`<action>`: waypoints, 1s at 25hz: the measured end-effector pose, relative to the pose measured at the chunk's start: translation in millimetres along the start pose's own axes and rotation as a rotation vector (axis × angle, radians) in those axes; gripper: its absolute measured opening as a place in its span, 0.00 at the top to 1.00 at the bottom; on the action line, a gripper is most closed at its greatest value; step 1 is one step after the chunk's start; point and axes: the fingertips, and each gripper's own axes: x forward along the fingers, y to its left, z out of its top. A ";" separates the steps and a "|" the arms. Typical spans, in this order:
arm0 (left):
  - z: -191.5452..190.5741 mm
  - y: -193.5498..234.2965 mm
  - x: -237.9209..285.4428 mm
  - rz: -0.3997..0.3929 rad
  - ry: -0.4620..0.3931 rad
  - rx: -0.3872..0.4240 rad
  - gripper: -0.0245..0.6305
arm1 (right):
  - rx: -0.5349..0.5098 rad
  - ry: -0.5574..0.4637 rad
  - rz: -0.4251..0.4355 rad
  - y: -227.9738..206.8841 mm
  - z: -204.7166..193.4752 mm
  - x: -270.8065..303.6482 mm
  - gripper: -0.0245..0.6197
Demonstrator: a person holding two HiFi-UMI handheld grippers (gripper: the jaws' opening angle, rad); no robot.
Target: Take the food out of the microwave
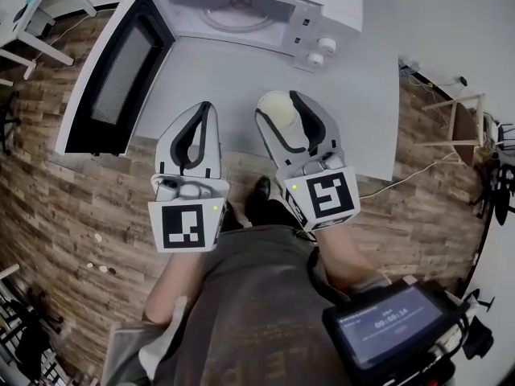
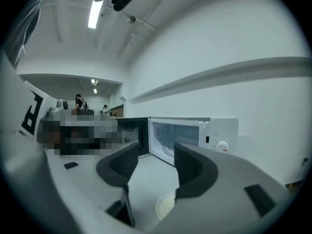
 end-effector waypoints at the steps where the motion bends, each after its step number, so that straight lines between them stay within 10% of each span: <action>1: 5.2 -0.6 -4.2 -0.005 -0.007 0.000 0.95 | 0.011 -0.026 0.001 6.8 9.7 -3.0 0.63; 5: 30.7 -2.3 -23.1 -0.021 -0.043 0.035 0.95 | 0.033 -0.090 -0.014 34.4 40.9 -16.8 0.91; 25: 69.1 -12.7 -80.8 -0.073 -0.129 0.084 0.95 | -0.062 -0.162 -0.126 73.8 72.2 -68.4 0.95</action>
